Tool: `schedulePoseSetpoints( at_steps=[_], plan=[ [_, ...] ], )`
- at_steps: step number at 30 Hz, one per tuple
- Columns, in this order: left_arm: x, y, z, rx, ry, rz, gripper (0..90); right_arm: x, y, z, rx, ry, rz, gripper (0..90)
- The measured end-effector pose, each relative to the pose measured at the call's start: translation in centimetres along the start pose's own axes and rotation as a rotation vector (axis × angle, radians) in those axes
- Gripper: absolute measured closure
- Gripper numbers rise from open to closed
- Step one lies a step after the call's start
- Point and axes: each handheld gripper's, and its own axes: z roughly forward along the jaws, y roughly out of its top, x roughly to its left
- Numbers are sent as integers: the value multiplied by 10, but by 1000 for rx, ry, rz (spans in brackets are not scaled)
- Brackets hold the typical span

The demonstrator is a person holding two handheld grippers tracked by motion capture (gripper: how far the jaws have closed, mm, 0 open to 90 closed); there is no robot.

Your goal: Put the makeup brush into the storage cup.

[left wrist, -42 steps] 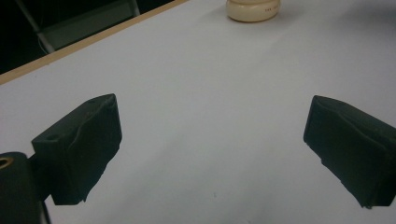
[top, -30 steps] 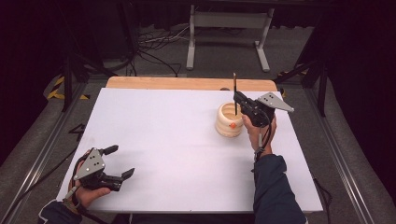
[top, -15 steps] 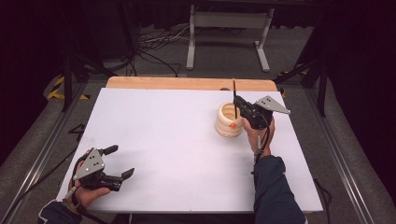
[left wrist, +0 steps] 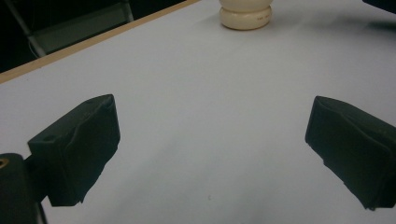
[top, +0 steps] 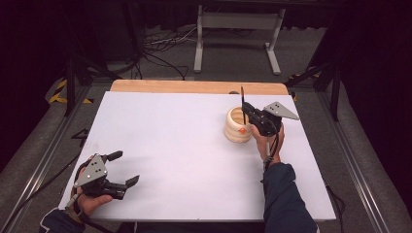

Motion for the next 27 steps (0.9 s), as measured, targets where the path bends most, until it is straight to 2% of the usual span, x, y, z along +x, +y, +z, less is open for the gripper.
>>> schedulePoseSetpoints(
  at_steps=[27],
  plan=[
    [-1,0,0,15,-2,7,45,1,0,-3,2,15,-6,824]
  ],
)
